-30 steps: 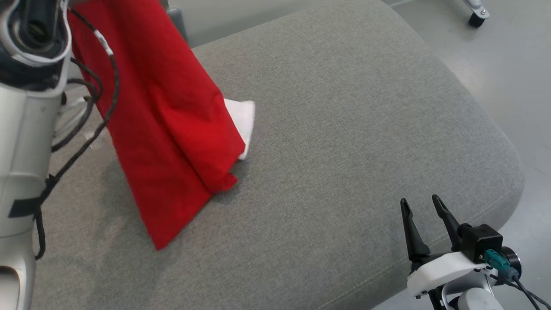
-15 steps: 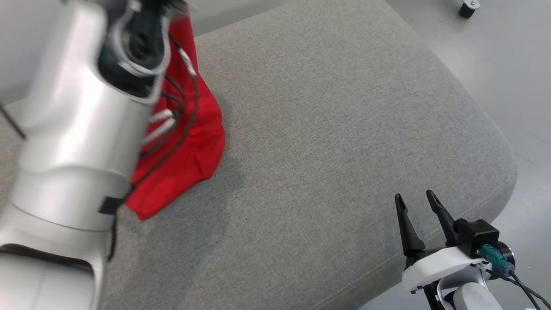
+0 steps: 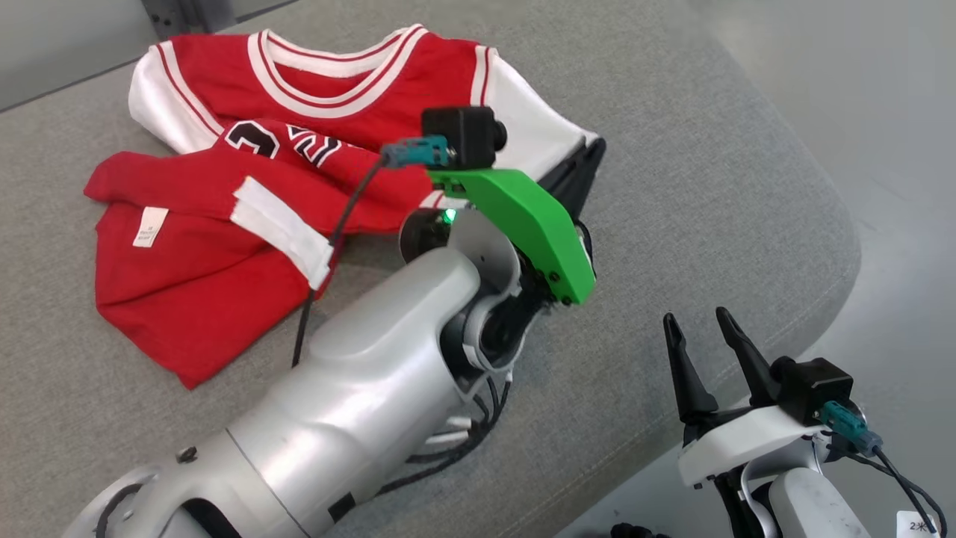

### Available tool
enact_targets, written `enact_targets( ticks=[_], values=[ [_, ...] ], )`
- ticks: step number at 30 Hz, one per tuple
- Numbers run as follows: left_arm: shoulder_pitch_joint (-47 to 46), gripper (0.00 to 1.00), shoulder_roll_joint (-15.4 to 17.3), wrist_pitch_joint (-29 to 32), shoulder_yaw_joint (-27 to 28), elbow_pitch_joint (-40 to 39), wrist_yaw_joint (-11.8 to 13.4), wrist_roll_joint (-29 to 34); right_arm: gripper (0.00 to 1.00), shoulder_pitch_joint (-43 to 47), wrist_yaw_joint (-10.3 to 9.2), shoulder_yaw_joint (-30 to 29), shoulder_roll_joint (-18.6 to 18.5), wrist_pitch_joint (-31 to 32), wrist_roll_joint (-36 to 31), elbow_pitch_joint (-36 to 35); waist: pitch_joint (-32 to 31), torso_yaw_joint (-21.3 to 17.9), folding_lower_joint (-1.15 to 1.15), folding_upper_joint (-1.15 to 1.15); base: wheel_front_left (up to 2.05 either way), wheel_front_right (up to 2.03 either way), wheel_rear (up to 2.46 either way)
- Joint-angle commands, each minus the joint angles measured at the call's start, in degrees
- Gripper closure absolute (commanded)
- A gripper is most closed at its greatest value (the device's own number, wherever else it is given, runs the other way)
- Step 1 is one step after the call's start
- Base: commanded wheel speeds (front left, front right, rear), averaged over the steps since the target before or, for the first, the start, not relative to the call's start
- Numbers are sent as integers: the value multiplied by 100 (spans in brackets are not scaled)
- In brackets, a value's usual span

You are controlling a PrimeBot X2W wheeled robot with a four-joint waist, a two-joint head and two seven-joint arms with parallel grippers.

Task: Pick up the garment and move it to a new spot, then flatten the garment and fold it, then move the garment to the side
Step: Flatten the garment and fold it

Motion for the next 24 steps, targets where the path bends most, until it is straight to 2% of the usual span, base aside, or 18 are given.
enact_targets(
  ticks=[1,3,4,5,6,14,18,20,24],
  values=[
    [107,100,47,-158,-207,-43,53,-187,0,-45,0,37,5,-17,64,22,185,-194,0,0,0,0,0],
    [134,100,40,-358,-545,-67,126,-403,0,-57,0,88,3,-17,125,43,223,-233,0,0,0,0,0],
    [133,71,42,-444,-694,-78,113,-500,0,-78,0,109,4,-17,146,52,237,-245,0,0,0,0,0],
    [129,11,45,-511,-820,-69,95,-579,0,-94,0,121,4,-17,154,60,246,-250,0,0,0,0,0],
    [91,0,45,-541,-929,-34,128,-600,0,-101,0,118,4,-17,171,64,252,-246,0,0,0,0,0],
    [-60,0,39,-679,-1268,-315,73,-265,0,24,0,-147,2,-17,25,29,91,178,0,0,0,0,0],
    [56,0,44,-864,-1243,-335,218,-166,0,102,0,-284,0,-17,-91,-22,-54,454,0,0,0,0,0],
    [48,0,201,-959,-1065,-211,316,-139,0,120,0,-341,1,-17,-158,-58,-109,579,0,0,0,0,0],
    [39,0,839,-1069,-430,-16,480,-329,0,153,0,-367,1,-17,-266,-104,-145,766,0,0,0,0,0]
  ],
)
